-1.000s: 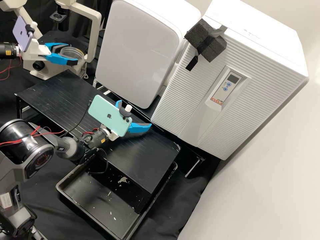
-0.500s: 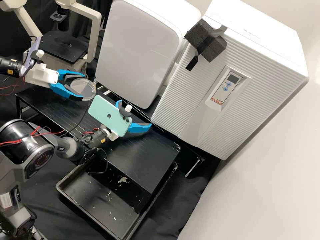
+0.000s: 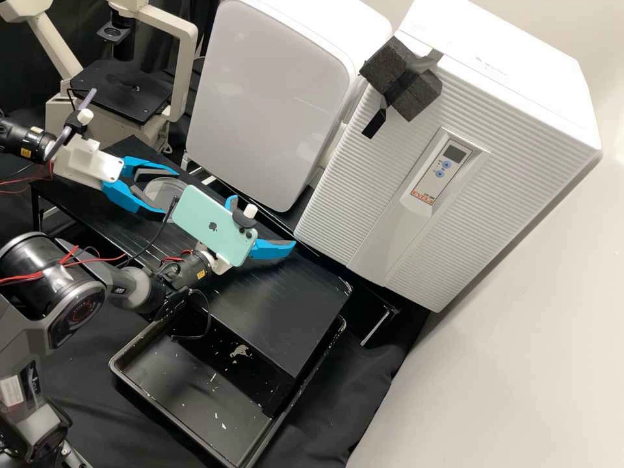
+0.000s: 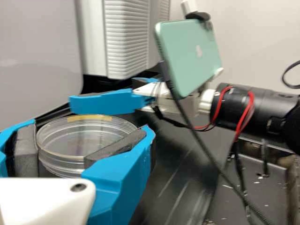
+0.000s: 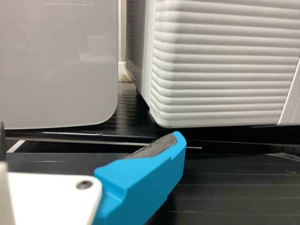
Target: Place the petri dish on the bench
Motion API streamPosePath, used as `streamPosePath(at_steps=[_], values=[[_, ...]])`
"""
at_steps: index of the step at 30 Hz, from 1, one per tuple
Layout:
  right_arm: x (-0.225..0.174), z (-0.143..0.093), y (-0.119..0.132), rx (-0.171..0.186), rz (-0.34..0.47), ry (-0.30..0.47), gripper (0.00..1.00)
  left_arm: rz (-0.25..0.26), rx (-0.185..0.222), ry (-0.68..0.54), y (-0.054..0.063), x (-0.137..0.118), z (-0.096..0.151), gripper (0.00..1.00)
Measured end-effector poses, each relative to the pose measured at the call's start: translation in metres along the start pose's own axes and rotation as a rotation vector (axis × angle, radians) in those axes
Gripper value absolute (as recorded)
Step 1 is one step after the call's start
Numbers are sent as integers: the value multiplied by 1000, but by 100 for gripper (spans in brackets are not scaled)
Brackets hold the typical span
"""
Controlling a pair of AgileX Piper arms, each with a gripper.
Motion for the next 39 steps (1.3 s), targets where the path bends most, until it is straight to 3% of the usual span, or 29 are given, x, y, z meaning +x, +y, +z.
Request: streamPosePath(at_steps=[9, 20, 21, 39], values=[[0, 0, 0, 0, 0, 0, 100, -25, -42, -22, -8, 14, 0, 0], [0, 0, 0, 0, 0, 0, 100, -55, -62, -13, -22, 31, -13, 0], [0, 0, 0, 0, 0, 0, 100, -57, -65, -11, -23, 31, -14, 100], [0, 0, 0, 0, 0, 0, 100, -43, -70, 7, -20, 27, -21, 100]])
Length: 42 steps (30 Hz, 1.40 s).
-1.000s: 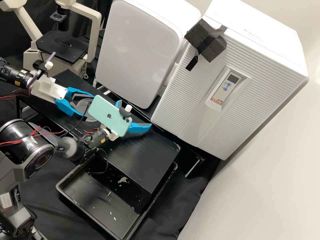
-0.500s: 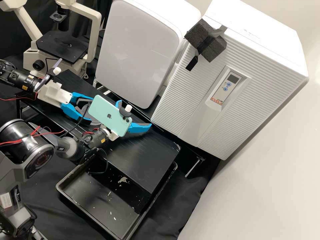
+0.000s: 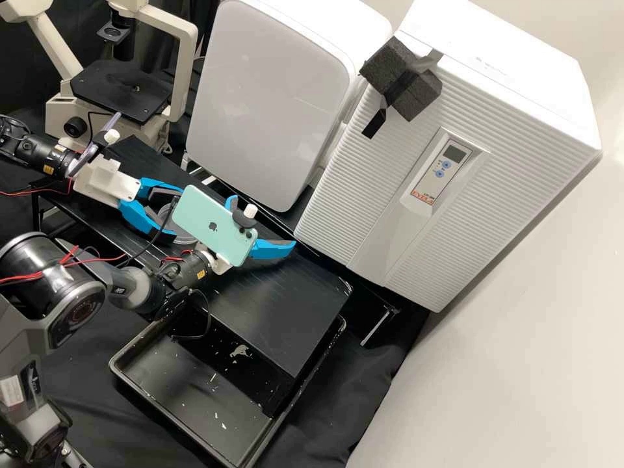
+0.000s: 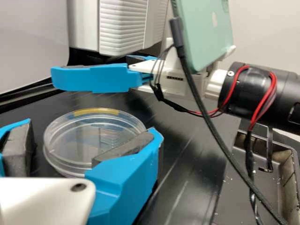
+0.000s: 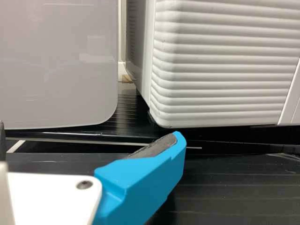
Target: Place the petri dish on the bench
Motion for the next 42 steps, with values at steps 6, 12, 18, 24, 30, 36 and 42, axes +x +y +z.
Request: streamPosePath(at_steps=[6, 12, 18, 24, 30, 36, 42], values=[[0, 0, 0, 0, 0, 0, 100, 30, -7, 42, 1, -15, -6, 100], [0, 0, 0, 0, 0, 0, 100, 125, 102, 143, 12, -48, -5, 100], [0, 0, 0, 0, 0, 0, 100, 245, 141, 157, 21, -87, 1, 100], [0, 0, 0, 0, 0, 0, 100, 309, 160, 192, 18, -104, 1, 100], [0, 0, 0, 0, 0, 0, 100, 408, 245, 329, 18, -110, -10, 100], [0, 0, 0, 0, 0, 0, 100, 424, 290, 421, 22, -97, -16, 100], [0, 0, 0, 0, 0, 0, 100, 389, 322, 399, 37, -72, -10, 100]])
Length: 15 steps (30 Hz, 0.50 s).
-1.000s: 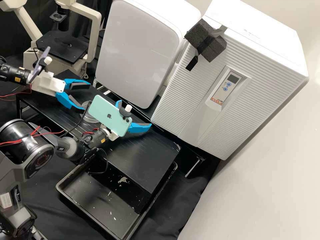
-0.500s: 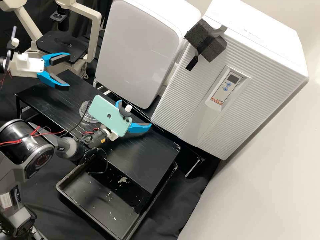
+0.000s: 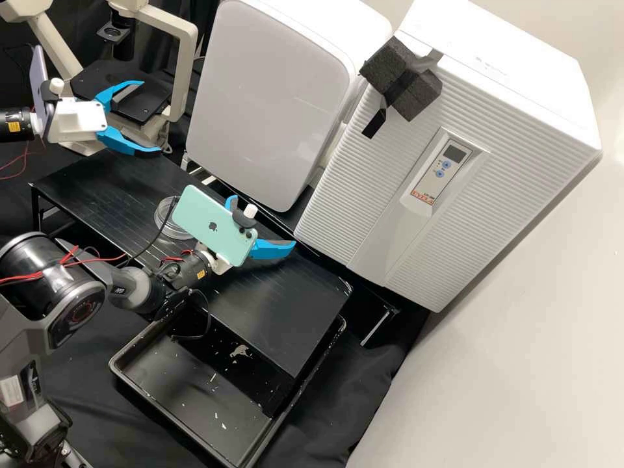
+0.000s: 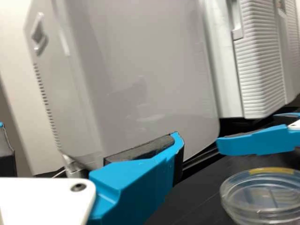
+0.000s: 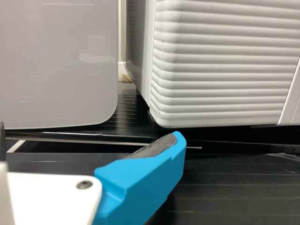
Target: Place the petri dish on the bench
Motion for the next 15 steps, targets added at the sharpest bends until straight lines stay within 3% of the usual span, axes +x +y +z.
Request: streamPosePath(at_steps=[4, 8, 15], values=[[0, 0, 0, 0, 0, 0, 100, 12, 10, -35, 6, 9, 8, 100], [0, 0, 0, 0, 0, 0, 100, -11, 15, -56, 0, 16, 16, 100], [0, 0, 0, 0, 0, 0, 100, -74, 98, -93, -9, 32, 31, 100]])
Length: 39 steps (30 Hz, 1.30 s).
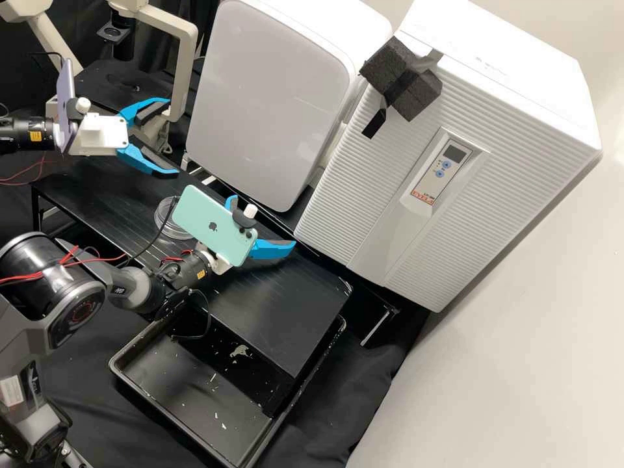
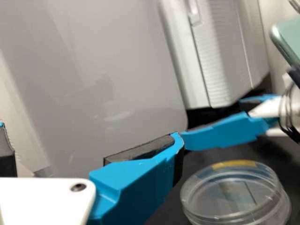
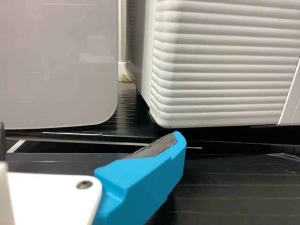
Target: Place the petri dish on the bench
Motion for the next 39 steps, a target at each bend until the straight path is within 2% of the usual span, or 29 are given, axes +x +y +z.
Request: streamPosePath(at_steps=[4, 10, 15, 20, 24, 29, 39], values=[[0, 0, 0, 0, 0, 0, 100, -26, 53, -29, -2, 12, 11, 100], [0, 0, 0, 0, 0, 0, 100, -26, 58, -43, -2, 15, 16, 100], [0, 0, 0, 0, 0, 0, 100, -49, 61, -42, -4, 15, 16, 100], [0, 0, 0, 0, 0, 0, 100, -72, 96, -43, -8, 16, 16, 100], [0, 0, 0, 0, 0, 0, 100, -93, 95, -46, -13, 17, 17, 100], [0, 0, 0, 0, 0, 0, 100, -106, 94, -57, -14, 17, 19, 100], [0, 0, 0, 0, 0, 0, 100, -120, 23, -103, -14, 8, 25, 100]])
